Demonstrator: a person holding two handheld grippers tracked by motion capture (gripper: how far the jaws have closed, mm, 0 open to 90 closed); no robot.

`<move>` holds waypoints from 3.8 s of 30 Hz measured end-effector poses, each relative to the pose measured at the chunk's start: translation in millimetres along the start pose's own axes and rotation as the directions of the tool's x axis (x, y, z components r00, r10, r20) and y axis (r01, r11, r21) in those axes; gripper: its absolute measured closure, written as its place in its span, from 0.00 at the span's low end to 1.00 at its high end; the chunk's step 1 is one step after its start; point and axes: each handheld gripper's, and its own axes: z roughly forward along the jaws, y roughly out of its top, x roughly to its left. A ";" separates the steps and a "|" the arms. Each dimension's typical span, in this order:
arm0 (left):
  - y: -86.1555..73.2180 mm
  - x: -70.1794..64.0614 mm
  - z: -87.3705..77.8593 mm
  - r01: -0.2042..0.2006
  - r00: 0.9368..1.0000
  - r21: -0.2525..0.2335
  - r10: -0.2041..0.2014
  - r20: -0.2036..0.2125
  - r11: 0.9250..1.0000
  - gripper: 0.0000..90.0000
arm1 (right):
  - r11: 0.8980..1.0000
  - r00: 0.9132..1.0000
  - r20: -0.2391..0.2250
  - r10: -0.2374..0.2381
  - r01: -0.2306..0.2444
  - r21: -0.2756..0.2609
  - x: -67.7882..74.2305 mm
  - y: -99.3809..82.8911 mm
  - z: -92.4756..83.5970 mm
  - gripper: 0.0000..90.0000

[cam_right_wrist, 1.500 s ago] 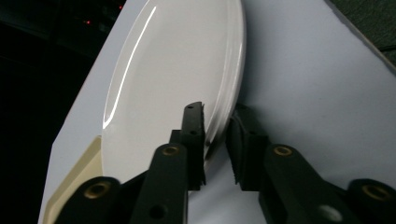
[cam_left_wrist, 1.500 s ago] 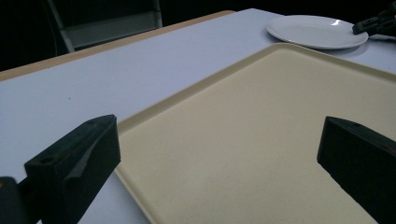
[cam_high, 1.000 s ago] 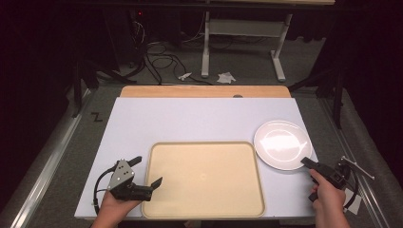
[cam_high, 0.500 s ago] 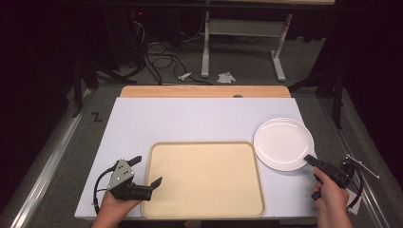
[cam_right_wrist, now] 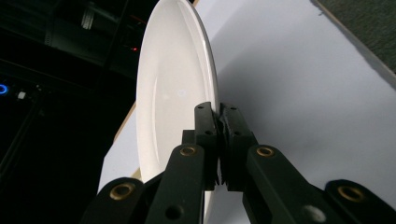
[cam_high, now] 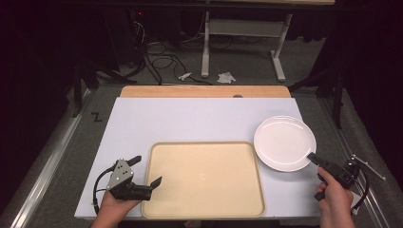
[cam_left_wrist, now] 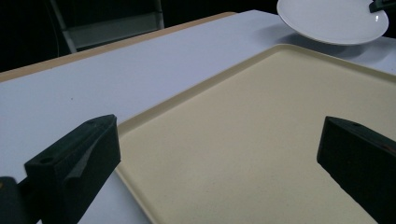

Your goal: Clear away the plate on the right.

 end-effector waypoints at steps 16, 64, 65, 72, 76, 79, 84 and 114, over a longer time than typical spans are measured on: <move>-0.4 1.2 -2.5 0.014 1.000 -0.008 -0.014 -0.004 1.000 0.00 | 0.994 0.995 -0.083 -0.063 0.070 0.078 35.4 -2.4 21.9 1.00; 0.6 0.4 -0.4 -0.005 1.000 -0.006 0.005 0.008 1.000 0.00 | 0.907 0.952 -0.280 -0.122 0.222 0.359 107.3 -89.9 88.7 0.99; 0.6 0.4 -0.4 -0.005 1.000 -0.006 0.005 0.008 1.000 0.00 | 0.903 0.950 -0.285 -0.129 0.232 0.362 108.2 -91.9 90.4 1.00; 0.6 1.0 -1.0 0.000 1.000 -0.009 0.000 0.006 1.000 0.00 | 0.884 0.947 -0.284 -0.153 0.259 0.388 112.3 -101.0 97.0 0.99; 0.7 -0.1 -1.3 -0.002 1.000 -0.009 0.002 0.006 1.000 0.00 | 0.873 0.945 -0.283 -0.166 0.275 0.404 114.6 -106.9 99.4 0.99; 0.8 -0.4 -1.5 -0.006 1.000 -0.006 0.006 0.006 1.000 0.00 | 0.862 0.943 -0.284 -0.173 0.284 0.420 117.4 -111.9 101.6 1.00; 1.0 0.3 -2.3 -0.003 1.000 -0.011 0.003 0.005 1.000 0.00 | 0.843 0.940 -0.290 -0.181 0.301 0.446 120.7 -121.1 106.9 0.99; 1.1 0.0 -3.1 -0.004 1.000 -0.015 0.004 0.007 1.000 0.00 | 0.800 0.934 -0.249 -0.257 0.350 0.488 120.5 -136.1 117.4 0.99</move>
